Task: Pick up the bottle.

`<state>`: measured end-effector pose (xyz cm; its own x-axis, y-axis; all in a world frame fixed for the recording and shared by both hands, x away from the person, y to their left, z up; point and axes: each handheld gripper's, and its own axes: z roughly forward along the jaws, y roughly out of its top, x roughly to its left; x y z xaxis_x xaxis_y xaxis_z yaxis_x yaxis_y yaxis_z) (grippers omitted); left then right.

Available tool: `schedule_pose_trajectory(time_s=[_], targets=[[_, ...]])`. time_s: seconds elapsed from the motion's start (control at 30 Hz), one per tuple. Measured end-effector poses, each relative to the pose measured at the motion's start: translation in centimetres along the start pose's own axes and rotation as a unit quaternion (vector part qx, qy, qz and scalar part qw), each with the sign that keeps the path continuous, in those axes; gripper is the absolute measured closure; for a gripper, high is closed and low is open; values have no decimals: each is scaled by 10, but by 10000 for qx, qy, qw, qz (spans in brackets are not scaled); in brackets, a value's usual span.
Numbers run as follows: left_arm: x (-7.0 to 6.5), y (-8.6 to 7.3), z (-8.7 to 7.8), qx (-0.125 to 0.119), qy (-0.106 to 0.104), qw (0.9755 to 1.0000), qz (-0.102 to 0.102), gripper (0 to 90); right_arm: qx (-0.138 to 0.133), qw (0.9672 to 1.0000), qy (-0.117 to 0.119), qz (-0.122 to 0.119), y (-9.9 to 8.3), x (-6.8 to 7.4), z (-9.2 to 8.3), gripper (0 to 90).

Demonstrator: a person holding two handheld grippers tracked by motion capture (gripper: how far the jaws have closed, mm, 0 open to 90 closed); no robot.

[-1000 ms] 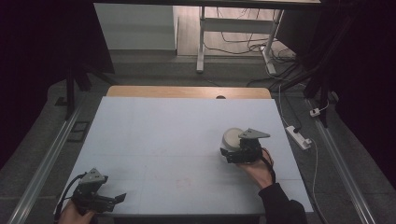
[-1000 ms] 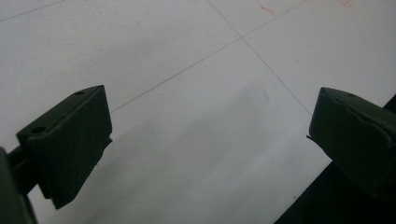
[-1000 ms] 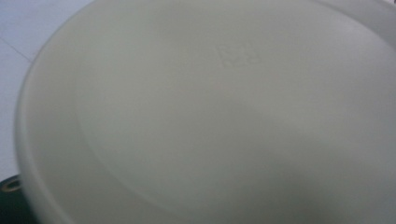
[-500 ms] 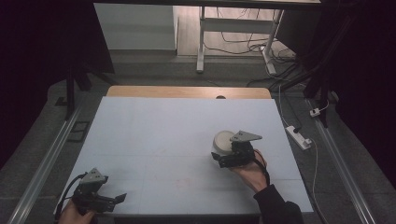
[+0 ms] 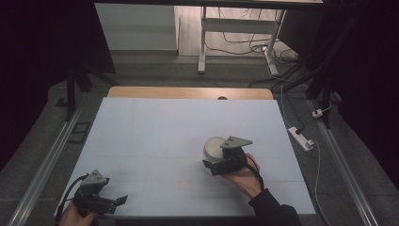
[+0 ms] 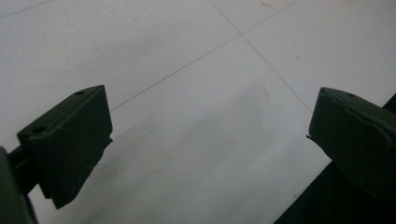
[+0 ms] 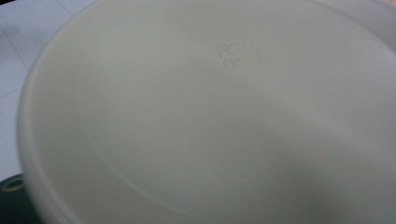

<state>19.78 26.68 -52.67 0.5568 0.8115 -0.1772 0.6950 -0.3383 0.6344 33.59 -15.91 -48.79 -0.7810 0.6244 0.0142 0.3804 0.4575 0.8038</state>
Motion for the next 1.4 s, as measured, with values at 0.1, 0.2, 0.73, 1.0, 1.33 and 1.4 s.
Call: schedule_pose_trajectory(time_s=[0.1,0.2,0.73,1.0,1.33,1.4], targets=[[0,0,0,4,3,10000,4,7,18,10000,71,-53,1,7,2,57],[0,0,0,9,6,10000,7,8,25,9998,157,-120,2,14,4,57],[-1,0,0,38,4,10000,36,8,37,9984,466,-311,8,41,11,57],[-1,0,1,52,5,10000,46,8,51,9975,583,-397,9,52,14,57],[-1,1,1,70,15,9999,76,8,69,9961,700,-532,11,66,17,58],[-1,1,1,68,15,9999,77,8,57,9957,730,-574,11,68,17,58]])
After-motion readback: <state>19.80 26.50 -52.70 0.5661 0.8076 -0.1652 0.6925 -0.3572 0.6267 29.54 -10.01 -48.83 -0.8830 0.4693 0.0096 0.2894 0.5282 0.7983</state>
